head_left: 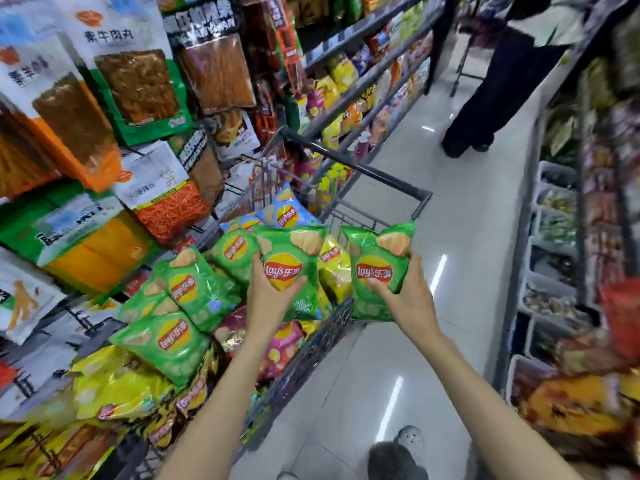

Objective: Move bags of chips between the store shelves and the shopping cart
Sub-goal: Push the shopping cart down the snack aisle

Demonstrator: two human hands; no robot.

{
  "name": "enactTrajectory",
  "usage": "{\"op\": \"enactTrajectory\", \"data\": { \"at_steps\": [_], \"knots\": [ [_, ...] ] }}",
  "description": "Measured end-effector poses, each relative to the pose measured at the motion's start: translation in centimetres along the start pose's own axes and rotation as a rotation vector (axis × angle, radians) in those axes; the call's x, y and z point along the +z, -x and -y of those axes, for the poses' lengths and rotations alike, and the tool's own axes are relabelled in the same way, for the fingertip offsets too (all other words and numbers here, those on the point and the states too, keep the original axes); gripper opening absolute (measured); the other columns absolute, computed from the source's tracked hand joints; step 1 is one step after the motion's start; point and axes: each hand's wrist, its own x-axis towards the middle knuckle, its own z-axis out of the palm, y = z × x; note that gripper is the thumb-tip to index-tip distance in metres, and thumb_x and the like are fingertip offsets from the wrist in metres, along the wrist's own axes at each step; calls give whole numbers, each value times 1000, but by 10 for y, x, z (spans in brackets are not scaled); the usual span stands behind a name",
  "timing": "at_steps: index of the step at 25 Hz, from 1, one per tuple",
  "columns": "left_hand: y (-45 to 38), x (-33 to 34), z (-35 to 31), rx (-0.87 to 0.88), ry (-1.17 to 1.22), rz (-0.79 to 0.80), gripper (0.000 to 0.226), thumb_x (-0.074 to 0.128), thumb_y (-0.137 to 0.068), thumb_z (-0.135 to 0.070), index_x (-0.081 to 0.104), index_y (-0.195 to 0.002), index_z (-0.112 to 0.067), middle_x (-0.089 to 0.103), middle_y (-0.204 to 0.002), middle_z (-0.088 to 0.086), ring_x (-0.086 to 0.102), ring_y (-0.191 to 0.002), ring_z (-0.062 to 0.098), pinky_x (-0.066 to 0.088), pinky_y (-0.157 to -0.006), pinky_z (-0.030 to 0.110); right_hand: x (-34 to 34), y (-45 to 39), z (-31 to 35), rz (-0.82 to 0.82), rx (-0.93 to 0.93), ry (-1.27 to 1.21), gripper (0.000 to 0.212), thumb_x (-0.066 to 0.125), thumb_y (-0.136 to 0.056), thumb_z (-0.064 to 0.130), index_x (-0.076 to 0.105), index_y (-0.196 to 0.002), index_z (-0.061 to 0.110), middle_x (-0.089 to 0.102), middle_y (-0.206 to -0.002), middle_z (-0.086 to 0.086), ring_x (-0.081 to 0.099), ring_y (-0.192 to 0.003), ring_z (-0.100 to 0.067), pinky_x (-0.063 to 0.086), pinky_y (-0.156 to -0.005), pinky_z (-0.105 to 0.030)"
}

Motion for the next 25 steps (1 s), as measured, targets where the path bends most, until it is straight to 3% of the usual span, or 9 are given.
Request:
{"op": "enactTrajectory", "data": {
  "at_steps": [3, 9, 12, 15, 19, 25],
  "knots": [
    [-11, 62, -34, 70, 16, 17, 98, 85, -74, -30, 26, -151, -16, 49, -133, -2, 52, -113, 13, 39, -92, 22, -54, -22, -28, -35, 22, -3, 69, 74, -80, 49, 32, -133, 34, 54, -123, 8, 58, -109, -19, 52, -86, -45],
    [-33, 213, -116, 237, 20, 88, 92, 85, -70, -37, 33, -143, -19, 54, -129, 3, 56, -112, 22, 46, -94, 35, -188, -89, -90, -178, 21, 11, 63, 74, -80, 46, 35, -127, 32, 57, -119, 6, 59, -104, -18, 49, -77, -38],
    [-40, 269, -152, 285, 18, 149, 90, 85, -73, -24, 31, -146, -16, 54, -131, 5, 55, -111, 20, 42, -88, 23, -232, -114, -117, -244, 23, 18, 61, 75, -79, 46, 36, -124, 31, 58, -118, 4, 59, -105, -20, 52, -81, -45],
    [-59, 319, -177, 342, 50, 195, 87, 83, -74, -10, 32, -145, -13, 52, -129, 5, 53, -109, 17, 38, -83, 6, -261, -144, -139, -309, 51, 20, 69, 75, -80, 44, 35, -133, 28, 56, -122, 4, 58, -109, -23, 51, -85, -47],
    [-110, 371, -205, 341, 64, 218, 91, 82, -75, -20, 26, -147, -24, 50, -131, -2, 54, -113, 17, 45, -92, 31, -280, -208, -154, -319, 66, 41, 75, 74, -80, 45, 30, -139, 31, 55, -128, 6, 58, -111, -18, 50, -84, -42],
    [-229, 442, -252, 335, 75, 206, 93, 83, -75, -28, 25, -148, -24, 52, -132, -1, 55, -113, 19, 47, -91, 34, -302, -350, -152, -338, 20, 14, 72, 74, -79, 51, 31, -135, 36, 56, -124, 9, 60, -107, -14, 54, -85, -49]
  ]
}}
